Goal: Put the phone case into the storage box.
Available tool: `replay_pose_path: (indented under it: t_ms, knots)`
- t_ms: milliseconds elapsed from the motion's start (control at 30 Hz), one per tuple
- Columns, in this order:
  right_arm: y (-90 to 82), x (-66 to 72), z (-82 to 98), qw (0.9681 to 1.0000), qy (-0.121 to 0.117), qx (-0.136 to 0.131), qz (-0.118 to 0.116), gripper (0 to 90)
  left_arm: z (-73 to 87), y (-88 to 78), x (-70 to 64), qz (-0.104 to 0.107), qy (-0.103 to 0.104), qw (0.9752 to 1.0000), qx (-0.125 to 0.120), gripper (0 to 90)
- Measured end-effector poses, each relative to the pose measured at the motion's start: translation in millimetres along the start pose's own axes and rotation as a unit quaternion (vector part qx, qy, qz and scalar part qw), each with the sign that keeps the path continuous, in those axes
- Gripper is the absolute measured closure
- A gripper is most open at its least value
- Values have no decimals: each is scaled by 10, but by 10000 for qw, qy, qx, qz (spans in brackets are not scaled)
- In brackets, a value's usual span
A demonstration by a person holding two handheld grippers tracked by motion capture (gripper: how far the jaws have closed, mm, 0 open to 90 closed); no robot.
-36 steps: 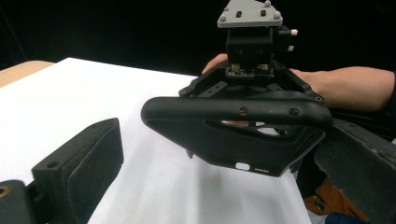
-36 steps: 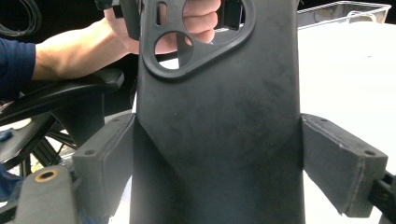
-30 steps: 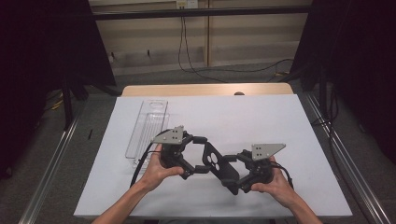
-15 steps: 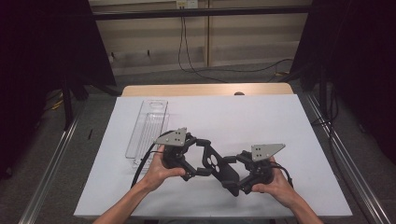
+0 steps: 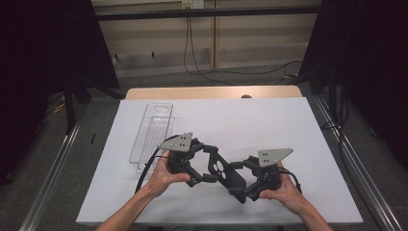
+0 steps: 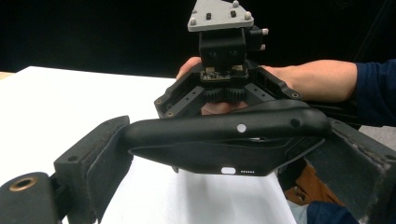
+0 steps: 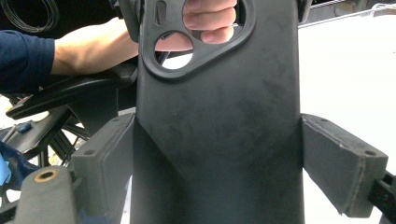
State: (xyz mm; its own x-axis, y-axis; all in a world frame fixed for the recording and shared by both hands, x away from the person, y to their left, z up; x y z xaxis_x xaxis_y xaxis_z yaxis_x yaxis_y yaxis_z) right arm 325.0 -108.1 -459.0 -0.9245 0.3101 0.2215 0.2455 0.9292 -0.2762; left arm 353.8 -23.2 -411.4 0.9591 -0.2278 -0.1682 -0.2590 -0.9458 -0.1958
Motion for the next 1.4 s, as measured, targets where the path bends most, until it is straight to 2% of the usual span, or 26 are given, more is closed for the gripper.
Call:
replay_pose_path:
  t_ms: [167, 333, 733, 1067, 1400]
  knots:
    - [3, -4, 5, 10000, -7, 15, 13, 145, 4, 9, -3, 22, -13, 10000, 6, 90]
    - [6, -2, 3, 10000, -16, 9, 5, 145, -20, 18, -8, 31, -80, 9999, -94, 95]
    - [17, 6, 18, 10000, -48, 46, -15, 146, -15, 13, -15, 66, -127, 9999, -43, 119]
    - [31, 7, 25, 10000, -58, 67, -16, 145, -19, 5, -18, 21, -122, 9999, 62, 132]
    - [41, -3, 0, 10000, -84, 6, 51, 139, -64, 3, -20, -63, -139, 9999, 40, 138]
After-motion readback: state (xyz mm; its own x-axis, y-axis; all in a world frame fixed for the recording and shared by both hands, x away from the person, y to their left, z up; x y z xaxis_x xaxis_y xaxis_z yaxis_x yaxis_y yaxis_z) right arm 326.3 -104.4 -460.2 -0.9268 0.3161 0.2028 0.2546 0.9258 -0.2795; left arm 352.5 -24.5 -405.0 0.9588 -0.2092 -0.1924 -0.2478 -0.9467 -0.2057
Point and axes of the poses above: each handheld gripper's, and its own axes: y roughly forward along the jaws, z roughly out of its underside, x roughly to its left, the point moved 10 cm from there along y, roughly forward along the jaws, and after that the axes turned 6 degrees about z, right-handed, at the moved point
